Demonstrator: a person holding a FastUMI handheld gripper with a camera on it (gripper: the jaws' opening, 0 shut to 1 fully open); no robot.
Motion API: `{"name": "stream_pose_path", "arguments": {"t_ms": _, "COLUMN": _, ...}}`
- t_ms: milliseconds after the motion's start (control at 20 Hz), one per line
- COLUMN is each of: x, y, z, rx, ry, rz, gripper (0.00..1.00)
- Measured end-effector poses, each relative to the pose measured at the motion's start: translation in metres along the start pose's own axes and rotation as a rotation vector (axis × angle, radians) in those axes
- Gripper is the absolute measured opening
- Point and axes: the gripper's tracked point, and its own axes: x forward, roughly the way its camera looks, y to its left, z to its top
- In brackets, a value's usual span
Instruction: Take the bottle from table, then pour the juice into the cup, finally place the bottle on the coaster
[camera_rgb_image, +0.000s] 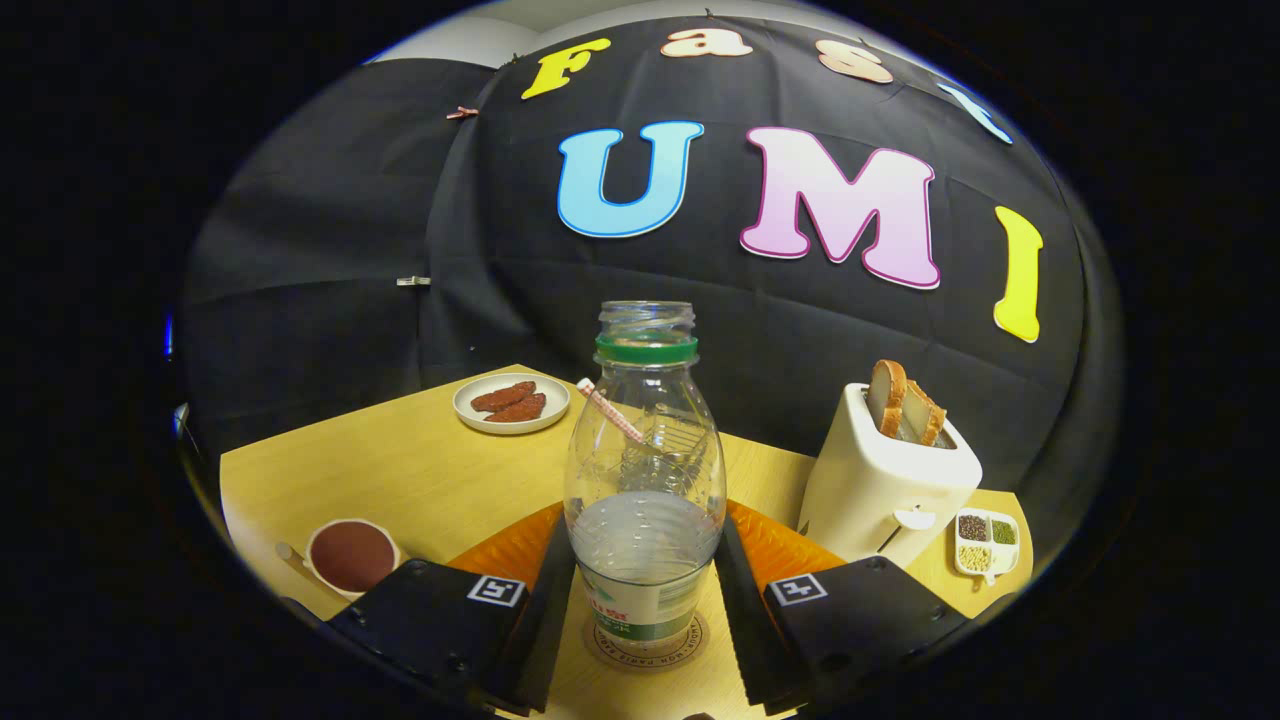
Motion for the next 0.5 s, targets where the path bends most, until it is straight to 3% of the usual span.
{"name": "stream_pose_path", "arguments": {"t_ms": 500, "x": 0.000, "y": -0.005, "z": -0.021, "rx": 0.027, "ry": -0.016, "rz": 0.007, "gripper": 0.76}}
